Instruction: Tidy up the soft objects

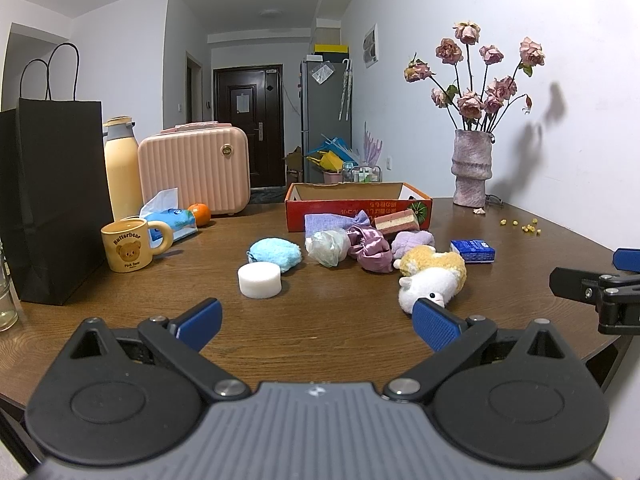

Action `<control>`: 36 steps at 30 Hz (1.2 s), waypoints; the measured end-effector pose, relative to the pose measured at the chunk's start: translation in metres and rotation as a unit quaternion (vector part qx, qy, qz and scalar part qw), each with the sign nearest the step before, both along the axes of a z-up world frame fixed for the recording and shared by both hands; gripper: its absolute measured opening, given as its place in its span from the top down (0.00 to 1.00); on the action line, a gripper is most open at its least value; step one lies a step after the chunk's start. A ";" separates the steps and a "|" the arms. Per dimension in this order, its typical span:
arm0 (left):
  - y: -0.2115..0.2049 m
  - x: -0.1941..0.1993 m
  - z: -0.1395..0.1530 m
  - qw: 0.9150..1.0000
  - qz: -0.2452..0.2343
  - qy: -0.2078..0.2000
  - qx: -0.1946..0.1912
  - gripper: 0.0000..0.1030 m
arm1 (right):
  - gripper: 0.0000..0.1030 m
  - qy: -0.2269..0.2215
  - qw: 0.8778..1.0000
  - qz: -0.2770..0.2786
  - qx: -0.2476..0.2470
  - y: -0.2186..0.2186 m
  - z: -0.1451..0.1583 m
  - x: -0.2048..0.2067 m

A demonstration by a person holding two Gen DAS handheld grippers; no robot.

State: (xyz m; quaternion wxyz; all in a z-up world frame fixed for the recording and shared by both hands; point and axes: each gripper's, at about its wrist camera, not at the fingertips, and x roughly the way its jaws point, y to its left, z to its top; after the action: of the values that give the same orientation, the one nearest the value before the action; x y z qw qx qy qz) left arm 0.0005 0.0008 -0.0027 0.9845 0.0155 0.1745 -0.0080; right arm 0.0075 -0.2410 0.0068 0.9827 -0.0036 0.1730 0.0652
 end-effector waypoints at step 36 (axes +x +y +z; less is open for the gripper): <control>0.002 0.024 0.008 1.000 0.005 0.005 0.004 0.00 | 0.00 0.011 1.000 -0.001 0.005 -0.001 0.004 0.027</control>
State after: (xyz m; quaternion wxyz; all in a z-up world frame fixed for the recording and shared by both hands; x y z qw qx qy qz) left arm 0.0241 0.0027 0.0052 0.9836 0.0184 0.1793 -0.0023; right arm 0.0346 -0.2424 0.0103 0.9808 0.0020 0.1838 0.0649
